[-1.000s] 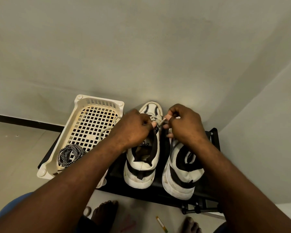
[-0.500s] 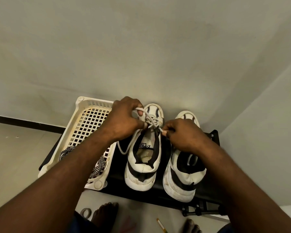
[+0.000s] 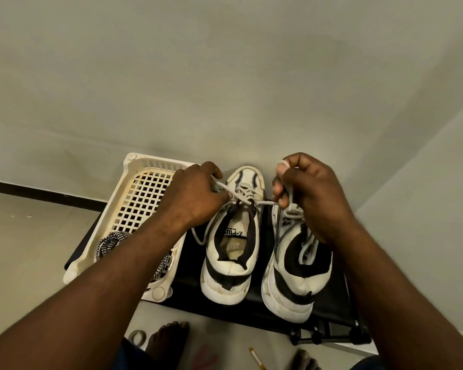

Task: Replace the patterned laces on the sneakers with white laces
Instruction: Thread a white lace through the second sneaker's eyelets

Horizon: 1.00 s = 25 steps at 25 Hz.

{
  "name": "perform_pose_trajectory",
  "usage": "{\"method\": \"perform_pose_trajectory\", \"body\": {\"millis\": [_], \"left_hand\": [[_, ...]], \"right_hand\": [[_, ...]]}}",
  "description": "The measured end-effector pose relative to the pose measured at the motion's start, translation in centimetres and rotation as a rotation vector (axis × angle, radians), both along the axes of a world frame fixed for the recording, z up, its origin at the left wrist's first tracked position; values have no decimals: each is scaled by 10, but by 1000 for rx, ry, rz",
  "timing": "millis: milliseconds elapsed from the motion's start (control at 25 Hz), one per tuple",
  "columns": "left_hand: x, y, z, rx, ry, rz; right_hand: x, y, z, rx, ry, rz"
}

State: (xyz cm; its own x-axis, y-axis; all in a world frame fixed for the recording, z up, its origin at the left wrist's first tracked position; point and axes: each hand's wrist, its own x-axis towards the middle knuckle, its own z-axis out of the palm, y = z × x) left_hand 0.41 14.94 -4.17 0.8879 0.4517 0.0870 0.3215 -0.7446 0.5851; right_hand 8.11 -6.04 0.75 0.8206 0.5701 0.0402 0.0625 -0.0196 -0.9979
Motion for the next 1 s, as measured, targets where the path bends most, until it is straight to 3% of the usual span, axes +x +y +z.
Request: {"method": "perform_pose_trajectory", "body": {"millis": [80, 120, 200, 280, 360, 400, 520, 600, 880, 920, 1000], "left_hand": [[-3, -3, 6, -30, -3, 62], [-5, -5, 9, -43, 43, 64], [-8, -7, 12, -75, 156, 1], [-10, -10, 14, -177, 195, -65], [-12, -13, 15, -231, 185, -85], [-12, -14, 15, -237, 178, -81], [-11, -14, 14, -251, 175, -73], [-10, -13, 13, -227, 174, -69], [-10, -15, 14, -189, 85, -82], [-10, -14, 17, -251, -1, -63], [-9, -17, 28, -627, -186, -47]], "right_hand": [[5, -1, -10, -548, -344, -127], [5, 0, -16, -739, -450, -84], [2, 5, -25, -960, -528, 31], [4, 9, -32, -1030, -578, 71], [6, 9, -31, -901, -571, 75], [6, 8, -28, -730, -499, 80], [-2, -2, -7, 115, 10, 272], [-6, -6, 4, 437, 215, 324], [1, -4, -5, 219, 14, 113], [1, -3, -5, 185, -37, 112], [-2, -1, -7, 84, -184, 114]]}}
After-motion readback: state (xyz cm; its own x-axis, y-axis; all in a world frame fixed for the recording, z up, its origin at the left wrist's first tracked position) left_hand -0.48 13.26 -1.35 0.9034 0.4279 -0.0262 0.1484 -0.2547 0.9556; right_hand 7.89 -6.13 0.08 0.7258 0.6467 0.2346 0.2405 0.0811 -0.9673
